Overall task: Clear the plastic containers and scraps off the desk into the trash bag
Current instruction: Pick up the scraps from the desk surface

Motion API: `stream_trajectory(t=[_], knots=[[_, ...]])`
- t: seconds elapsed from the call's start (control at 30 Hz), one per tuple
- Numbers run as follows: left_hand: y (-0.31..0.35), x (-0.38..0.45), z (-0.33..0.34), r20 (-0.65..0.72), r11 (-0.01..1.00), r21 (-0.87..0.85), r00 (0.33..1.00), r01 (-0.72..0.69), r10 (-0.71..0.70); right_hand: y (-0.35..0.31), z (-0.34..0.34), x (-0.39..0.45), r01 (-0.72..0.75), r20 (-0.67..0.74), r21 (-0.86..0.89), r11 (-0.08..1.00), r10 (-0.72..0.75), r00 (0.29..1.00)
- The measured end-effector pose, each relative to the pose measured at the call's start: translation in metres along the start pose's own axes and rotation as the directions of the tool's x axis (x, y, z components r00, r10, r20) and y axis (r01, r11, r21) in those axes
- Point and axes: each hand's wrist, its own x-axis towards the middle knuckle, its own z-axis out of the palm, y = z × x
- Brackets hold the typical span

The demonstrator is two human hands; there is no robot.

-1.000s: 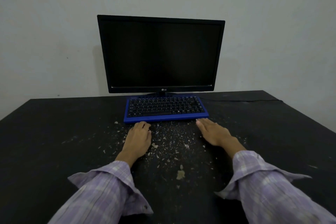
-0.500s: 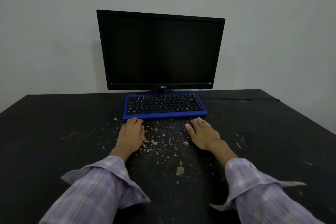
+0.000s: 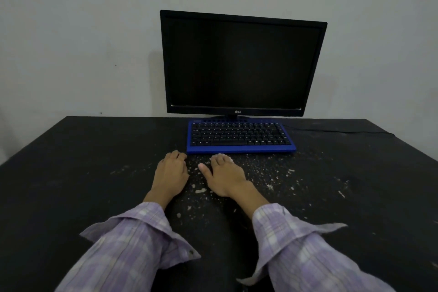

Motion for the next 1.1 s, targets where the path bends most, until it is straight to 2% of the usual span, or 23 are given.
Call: stream_trajectory(t=[0.23, 0.37, 0.47, 0.73, 0.8, 0.97, 1.1], knots=[[-0.002, -0.003, -0.005, -0.043, 0.998, -0.063, 0.999, 0.004, -0.006, -0.043, 0.006, 0.022, 0.154, 0.026, 0.08, 0.985, -0.156, 0.987], [-0.003, -0.006, -0.006, -0.04, 1.0, -0.015, 0.999, -0.016, 0.016, -0.036, 0.0, 0.013, 0.184, 0.041, 0.082, 0.98, -0.188, 0.981], [0.001, -0.011, -0.007, -0.027, 0.999, -0.009, 0.999, -0.033, 0.032, -0.013, -0.005, -0.002, 0.153, 0.021, 0.089, 0.984, -0.155, 0.988], [0.023, -0.042, -0.014, 0.051, 0.996, -0.042, 0.995, -0.078, 0.08, 0.058, -0.006, -0.053, -0.067, -0.013, 0.107, 0.992, 0.069, 0.998], [0.03, -0.052, -0.016, 0.058, 0.995, -0.066, 0.995, -0.073, 0.077, 0.061, -0.005, -0.069, -0.084, -0.015, 0.11, 0.99, 0.086, 0.996], [0.039, -0.08, -0.022, 0.038, 0.992, -0.1, 0.996, -0.081, 0.085, 0.029, 0.006, -0.108, 0.034, -0.049, 0.052, 0.998, -0.031, 0.998], [0.034, -0.099, -0.023, 0.007, 0.992, -0.038, 0.992, -0.124, 0.124, -0.005, 0.02, -0.135, 0.156, -0.049, 0.032, 0.987, -0.154, 0.987]])
